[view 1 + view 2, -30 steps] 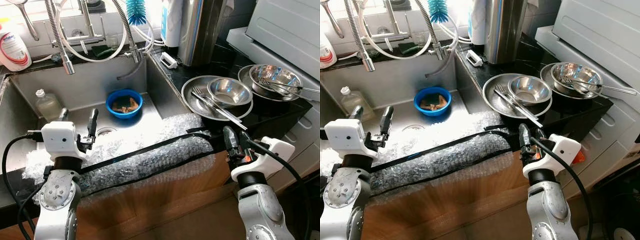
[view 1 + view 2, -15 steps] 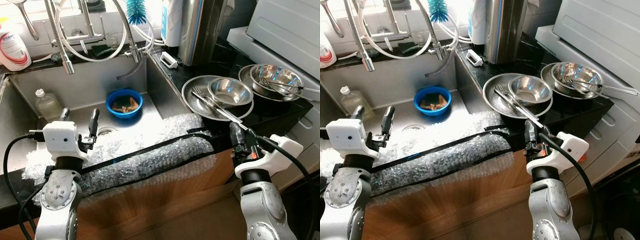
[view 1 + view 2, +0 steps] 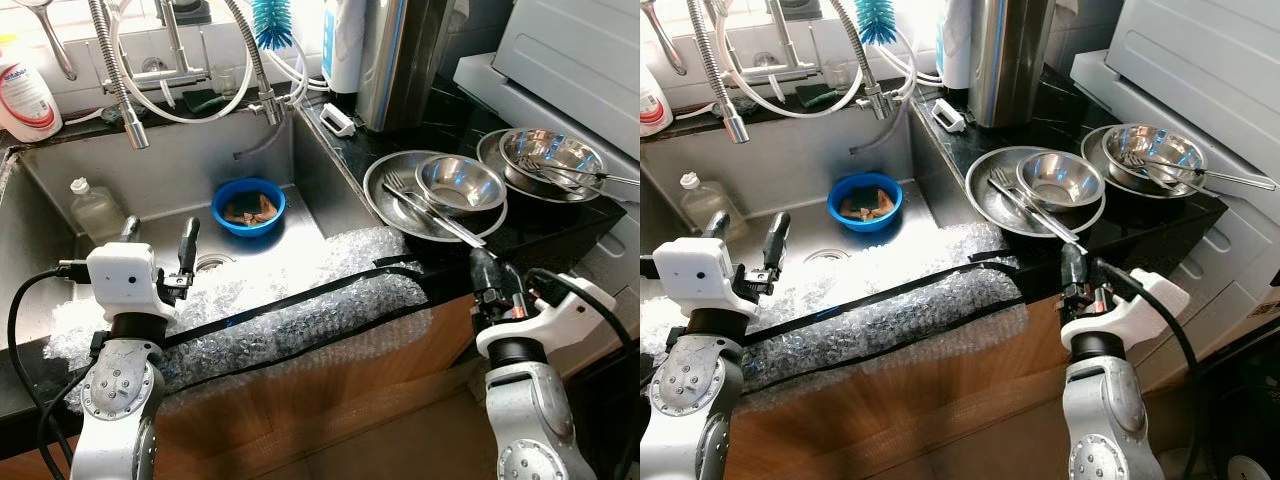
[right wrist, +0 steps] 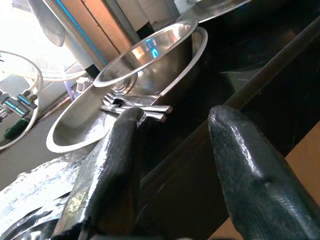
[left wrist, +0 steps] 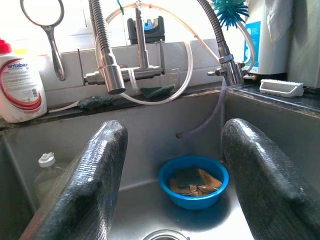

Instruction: Kitchen organization

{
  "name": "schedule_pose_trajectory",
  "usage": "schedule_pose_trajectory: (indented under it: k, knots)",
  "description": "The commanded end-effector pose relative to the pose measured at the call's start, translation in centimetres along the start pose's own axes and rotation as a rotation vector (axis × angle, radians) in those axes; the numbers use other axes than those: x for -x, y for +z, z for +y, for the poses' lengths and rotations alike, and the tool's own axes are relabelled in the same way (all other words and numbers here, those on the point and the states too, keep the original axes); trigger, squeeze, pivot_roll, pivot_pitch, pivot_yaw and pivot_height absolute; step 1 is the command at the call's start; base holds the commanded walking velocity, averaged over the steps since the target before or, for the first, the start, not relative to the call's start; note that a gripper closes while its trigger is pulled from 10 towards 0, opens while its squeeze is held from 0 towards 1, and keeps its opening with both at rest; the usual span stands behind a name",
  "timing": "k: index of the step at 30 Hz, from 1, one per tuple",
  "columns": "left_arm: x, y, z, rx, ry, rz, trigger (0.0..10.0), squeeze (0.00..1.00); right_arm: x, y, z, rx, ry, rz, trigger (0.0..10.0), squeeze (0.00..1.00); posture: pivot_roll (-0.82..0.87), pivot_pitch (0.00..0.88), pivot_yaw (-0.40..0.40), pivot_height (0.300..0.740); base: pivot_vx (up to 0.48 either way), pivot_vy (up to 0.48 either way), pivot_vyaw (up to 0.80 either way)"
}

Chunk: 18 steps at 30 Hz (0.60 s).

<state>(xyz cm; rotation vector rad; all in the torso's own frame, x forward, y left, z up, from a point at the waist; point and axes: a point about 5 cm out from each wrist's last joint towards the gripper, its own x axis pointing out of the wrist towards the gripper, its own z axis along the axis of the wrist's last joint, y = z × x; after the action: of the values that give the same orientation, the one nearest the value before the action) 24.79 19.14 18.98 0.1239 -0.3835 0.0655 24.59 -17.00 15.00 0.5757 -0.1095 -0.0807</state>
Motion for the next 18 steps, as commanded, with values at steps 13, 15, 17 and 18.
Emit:
schedule_pose_trajectory:
  k: [13,15,17,18]
  knots:
    - [-0.06,0.69,0.08,-0.022,0.006,-0.032,10.0,0.00,-0.59,0.12,1.23,-0.083,0.020,-0.036,10.0,0.00,0.00,0.115,-0.017,0.740,0.000,0.000,0.00]
    - [-0.03,0.67,0.07,-0.022,0.004,-0.031,10.0,0.00,-0.61,0.12,1.25,-0.083,0.021,-0.037,8.7,0.00,0.00,0.116,-0.016,0.740,0.000,0.000,0.00]
    - [-0.02,0.66,0.07,-0.023,0.004,-0.030,10.0,0.00,-0.62,0.15,1.28,-0.088,0.023,-0.042,0.0,0.00,0.00,0.115,-0.016,0.740,0.000,0.000,0.00]
    - [-0.03,0.65,0.06,-0.023,0.003,-0.030,10.0,0.00,-0.63,0.16,1.29,-0.088,0.024,-0.042,0.0,0.00,0.00,0.115,-0.016,0.740,0.000,0.000,0.00]
